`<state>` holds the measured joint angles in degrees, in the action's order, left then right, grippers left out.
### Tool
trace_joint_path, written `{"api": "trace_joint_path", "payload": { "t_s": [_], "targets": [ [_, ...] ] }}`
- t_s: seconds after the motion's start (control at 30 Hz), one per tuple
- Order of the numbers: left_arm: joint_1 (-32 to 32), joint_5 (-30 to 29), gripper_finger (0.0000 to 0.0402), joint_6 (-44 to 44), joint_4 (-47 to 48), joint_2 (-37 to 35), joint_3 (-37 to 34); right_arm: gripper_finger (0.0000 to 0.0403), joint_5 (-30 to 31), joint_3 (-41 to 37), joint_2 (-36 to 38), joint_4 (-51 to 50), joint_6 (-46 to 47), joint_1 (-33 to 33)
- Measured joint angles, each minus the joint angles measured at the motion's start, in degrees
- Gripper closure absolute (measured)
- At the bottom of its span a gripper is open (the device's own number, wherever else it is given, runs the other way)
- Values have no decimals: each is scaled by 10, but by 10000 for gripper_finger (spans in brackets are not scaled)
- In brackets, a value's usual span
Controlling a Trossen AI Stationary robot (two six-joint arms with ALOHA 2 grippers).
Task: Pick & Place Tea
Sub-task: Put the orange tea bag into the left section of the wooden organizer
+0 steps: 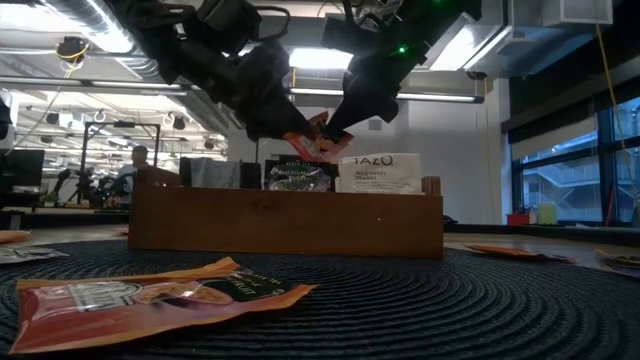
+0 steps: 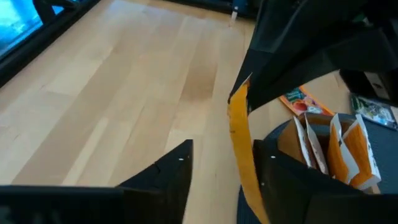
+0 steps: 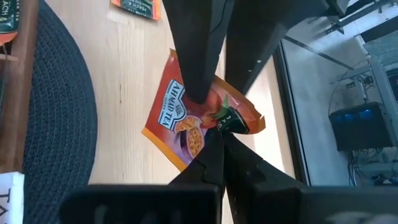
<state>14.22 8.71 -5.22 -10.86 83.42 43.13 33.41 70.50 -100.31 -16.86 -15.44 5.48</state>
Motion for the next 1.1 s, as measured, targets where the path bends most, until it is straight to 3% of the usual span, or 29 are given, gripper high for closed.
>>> {"api": "trace_joint_path", "payload": {
  "t_s": [0.33,0.5,0.73,0.87,1.1],
  "targets": [
    [0,0,391,49,8,0,0,394,2,0,0,0,3,2],
    [0,-2,396,77,23,0,0,365,4,0,7,-28,37,3],
    [2,2,397,90,37,1,-6,247,-10,0,50,-125,145,3],
    [0,43,396,90,2,1,-6,196,-38,-5,55,-128,150,3],
    [-3,66,396,95,-22,1,-6,164,-46,-6,42,-92,149,3]
  ]
}}
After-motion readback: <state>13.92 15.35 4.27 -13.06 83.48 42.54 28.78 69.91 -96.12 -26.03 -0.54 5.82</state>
